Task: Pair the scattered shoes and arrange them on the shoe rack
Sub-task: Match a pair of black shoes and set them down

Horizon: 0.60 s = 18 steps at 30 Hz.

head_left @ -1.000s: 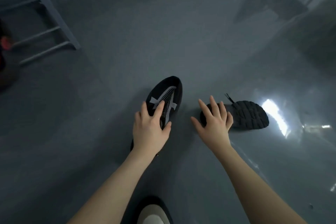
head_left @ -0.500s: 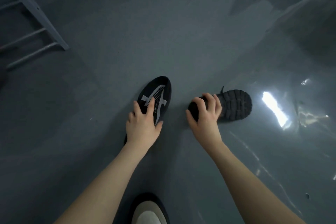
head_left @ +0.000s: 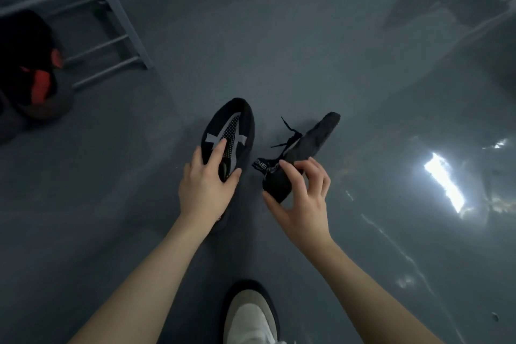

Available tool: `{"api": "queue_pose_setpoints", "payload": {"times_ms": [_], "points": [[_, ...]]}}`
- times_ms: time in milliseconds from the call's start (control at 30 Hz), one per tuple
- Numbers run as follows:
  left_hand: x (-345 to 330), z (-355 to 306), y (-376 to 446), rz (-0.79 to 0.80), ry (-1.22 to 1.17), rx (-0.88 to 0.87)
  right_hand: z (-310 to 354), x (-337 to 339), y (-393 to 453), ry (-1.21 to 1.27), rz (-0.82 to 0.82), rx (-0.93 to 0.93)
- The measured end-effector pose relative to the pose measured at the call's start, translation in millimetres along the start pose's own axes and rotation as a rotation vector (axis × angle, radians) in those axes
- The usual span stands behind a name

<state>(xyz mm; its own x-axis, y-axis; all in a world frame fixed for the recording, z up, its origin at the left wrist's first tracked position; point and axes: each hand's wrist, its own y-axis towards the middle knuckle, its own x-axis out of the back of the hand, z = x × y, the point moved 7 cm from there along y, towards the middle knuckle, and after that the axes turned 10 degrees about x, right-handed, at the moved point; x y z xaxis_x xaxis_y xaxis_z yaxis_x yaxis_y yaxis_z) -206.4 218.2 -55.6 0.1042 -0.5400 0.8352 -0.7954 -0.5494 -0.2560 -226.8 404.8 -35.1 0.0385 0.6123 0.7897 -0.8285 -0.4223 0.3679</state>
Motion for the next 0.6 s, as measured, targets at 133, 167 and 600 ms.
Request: {"api": "queue_pose_setpoints", "payload": {"times_ms": [133, 167, 600], "points": [[-14.8, -10.1, -12.2, 0.040, 0.024, -0.028, -9.8, 1.5, -42.4, -0.210, 0.182, -0.105], [-19.3, -11.3, -15.6, 0.050, 0.031, -0.034, -11.6, 5.0, -46.6, -0.216, 0.197, -0.146], [-34.9, -17.3, -13.7, 0.071, 0.018, -0.058, -18.7, -3.3, -26.1, -0.154, 0.288, -0.340]]}}
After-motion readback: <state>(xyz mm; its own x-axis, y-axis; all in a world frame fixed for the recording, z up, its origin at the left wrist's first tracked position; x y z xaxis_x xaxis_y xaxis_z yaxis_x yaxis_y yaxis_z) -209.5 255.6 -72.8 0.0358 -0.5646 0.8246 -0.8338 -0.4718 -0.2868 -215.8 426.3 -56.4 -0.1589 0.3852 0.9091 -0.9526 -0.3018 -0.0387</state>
